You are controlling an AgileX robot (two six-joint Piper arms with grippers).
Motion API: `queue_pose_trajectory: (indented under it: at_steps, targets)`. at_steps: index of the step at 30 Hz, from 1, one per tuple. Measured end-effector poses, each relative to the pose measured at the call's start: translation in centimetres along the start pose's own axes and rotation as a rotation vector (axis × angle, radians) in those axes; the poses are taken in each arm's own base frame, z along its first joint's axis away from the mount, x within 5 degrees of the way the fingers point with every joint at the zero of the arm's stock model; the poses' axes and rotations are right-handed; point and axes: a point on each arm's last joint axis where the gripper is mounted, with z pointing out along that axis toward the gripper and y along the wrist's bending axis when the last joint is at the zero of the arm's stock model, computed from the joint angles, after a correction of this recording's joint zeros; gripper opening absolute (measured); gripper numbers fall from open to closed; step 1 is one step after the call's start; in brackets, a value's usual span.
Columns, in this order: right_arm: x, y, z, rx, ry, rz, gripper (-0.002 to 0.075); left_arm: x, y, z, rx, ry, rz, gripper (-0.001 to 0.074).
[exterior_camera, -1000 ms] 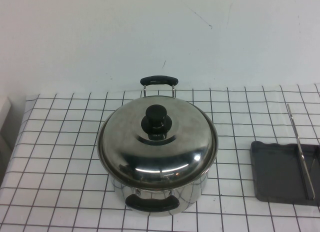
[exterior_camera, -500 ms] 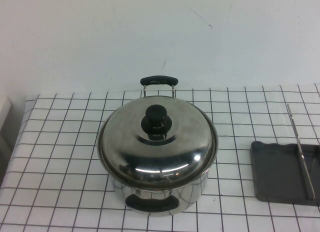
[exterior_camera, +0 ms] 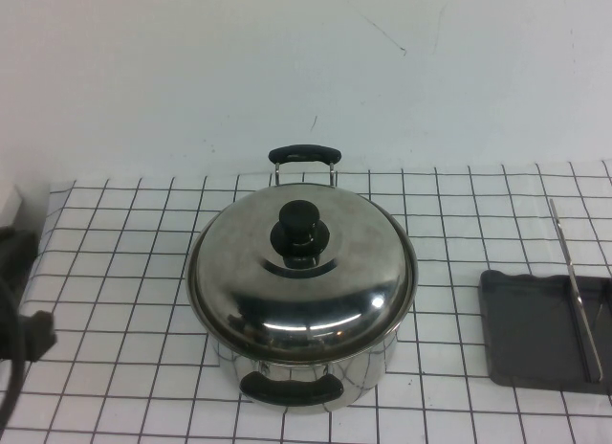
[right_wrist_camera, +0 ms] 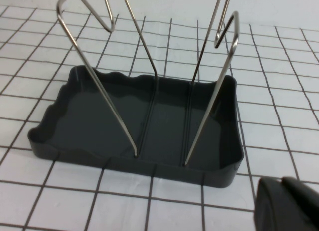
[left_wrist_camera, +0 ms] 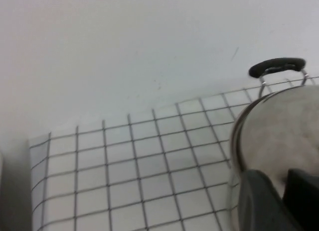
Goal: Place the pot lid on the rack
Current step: Open the pot
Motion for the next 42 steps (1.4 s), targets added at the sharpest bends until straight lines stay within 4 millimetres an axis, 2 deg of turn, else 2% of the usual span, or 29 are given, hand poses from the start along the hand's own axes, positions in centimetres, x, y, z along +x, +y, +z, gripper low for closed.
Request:
queue_pose_trajectory:
  at_steps: [2,7,9,12,14,17,22,27,37,39,42]
  targets:
    - [0.0,0.0,0.0,0.000,0.000,0.000,-0.0003,-0.3,-0.9,0.9,0.041,-0.022,0.020,0.0138]
    - [0.0,0.0,0.0,0.000,0.000,0.000,-0.0003,-1.5,-4.1,3.3,0.187,-0.144,0.063,0.0370]
    - [0.0,0.0,0.0,0.000,0.000,0.000,-0.0003,-1.6,-5.0,4.8,0.233,-0.169,0.060,0.0450]
    - [0.0,0.0,0.0,0.000,0.000,0.000,-0.0003,-1.0,-6.0,7.6,0.276,-0.167,0.045,0.0523]
    - [0.0,0.0,0.0,0.000,0.000,0.000,-0.0003,-0.4,-6.5,9.4,0.302,-0.171,0.045,0.0543]
    - [0.0,0.0,0.0,0.000,0.000,0.000,-0.0003,0.6,-7.3,12.4,0.334,-0.153,0.040,0.0554]
    - [0.0,0.0,0.0,0.000,0.000,0.000,-0.0003,1.3,-8.4,16.5,0.360,-0.127,0.035,0.0559]
    - [0.0,0.0,0.0,0.000,0.000,0.000,-0.0003,2.3,-9.3,19.3,0.396,-0.098,0.008,0.0560]
    - [0.0,0.0,0.0,0.000,0.000,0.000,-0.0003,4.1,-10.0,21.0,0.410,-0.036,-0.017,0.0542]
    - [0.0,0.0,0.0,0.000,0.000,0.000,-0.0003,4.1,-10.0,21.0,0.412,-0.032,-0.024,0.0484]
    - [0.0,0.0,0.0,0.000,0.000,0.000,-0.0003,4.1,-10.0,21.0,0.412,-0.031,-0.025,0.0346]
